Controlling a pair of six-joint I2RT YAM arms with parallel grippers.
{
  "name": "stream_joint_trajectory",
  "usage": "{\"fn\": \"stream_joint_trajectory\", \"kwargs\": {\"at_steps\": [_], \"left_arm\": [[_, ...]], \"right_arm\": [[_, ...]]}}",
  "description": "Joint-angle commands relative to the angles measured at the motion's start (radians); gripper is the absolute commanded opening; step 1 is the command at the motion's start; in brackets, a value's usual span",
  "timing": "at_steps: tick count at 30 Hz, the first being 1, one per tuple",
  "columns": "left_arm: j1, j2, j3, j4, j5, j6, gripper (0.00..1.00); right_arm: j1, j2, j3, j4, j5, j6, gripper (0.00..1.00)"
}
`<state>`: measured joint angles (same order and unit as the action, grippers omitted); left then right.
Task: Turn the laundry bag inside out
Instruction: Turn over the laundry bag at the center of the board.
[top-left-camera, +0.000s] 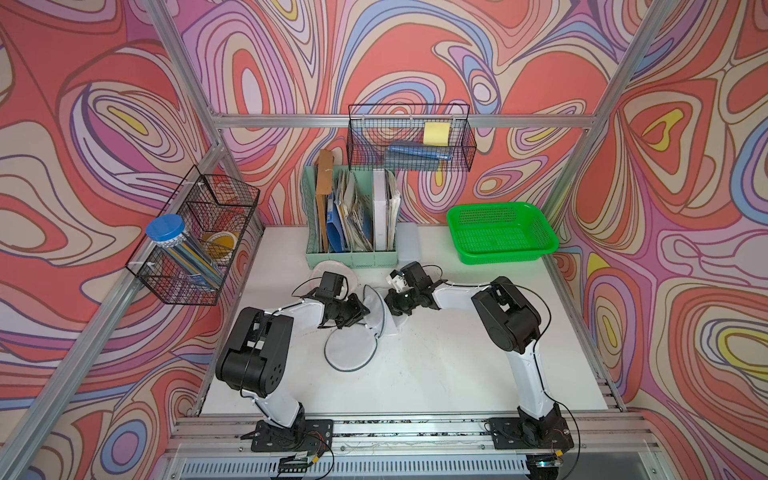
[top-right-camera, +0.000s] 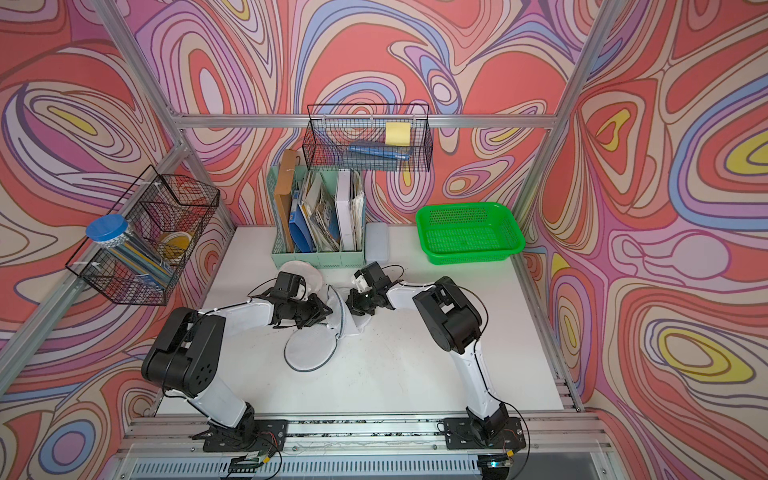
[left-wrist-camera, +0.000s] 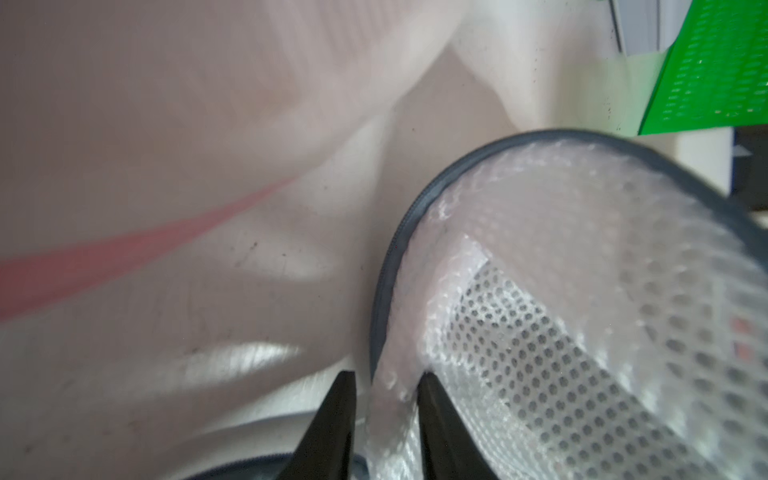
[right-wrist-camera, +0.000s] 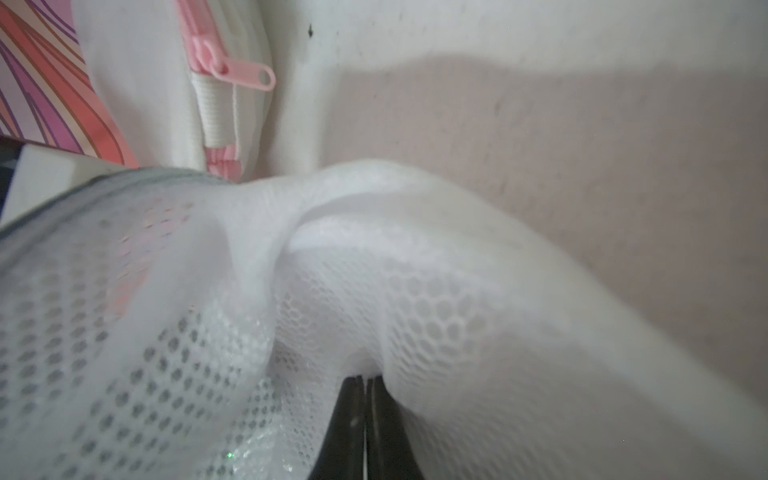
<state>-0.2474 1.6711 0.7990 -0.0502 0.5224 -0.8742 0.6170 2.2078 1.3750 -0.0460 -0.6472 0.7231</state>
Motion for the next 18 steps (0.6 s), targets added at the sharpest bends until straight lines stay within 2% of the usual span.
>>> {"fn": "stream_joint_trajectory", "kwargs": {"at_steps": [1, 4, 8, 11, 14, 18], "left_arm": [[0.007, 0.01, -0.018, 0.071, 0.021, -0.025, 0.1], [0.007, -0.028, -0.007, 0.038, -0.001, -0.012, 0.0], [0.007, -0.087, 0.032, -0.046, -0.025, 0.018, 0.0], [0.005, -0.136, 0.064, -0.111, -0.051, 0.035, 0.0], [0.001, -0.174, 0.111, -0.194, -0.099, 0.053, 0.0], [-0.007, -0.2, 0.162, -0.28, -0.188, 0.033, 0.0]], "right_arm": [[0.008, 0.048, -0.005, -0.068, 0.028, -0.013, 0.07], [0.004, 0.037, -0.002, -0.072, 0.032, -0.016, 0.09], [-0.02, -0.026, -0.011, -0.105, 0.052, -0.034, 0.25], [-0.048, -0.124, -0.023, -0.191, 0.11, -0.098, 0.41], [-0.061, -0.231, -0.03, -0.303, 0.206, -0.177, 0.48], [-0.058, -0.351, -0.045, -0.4, 0.294, -0.209, 0.52]]}}
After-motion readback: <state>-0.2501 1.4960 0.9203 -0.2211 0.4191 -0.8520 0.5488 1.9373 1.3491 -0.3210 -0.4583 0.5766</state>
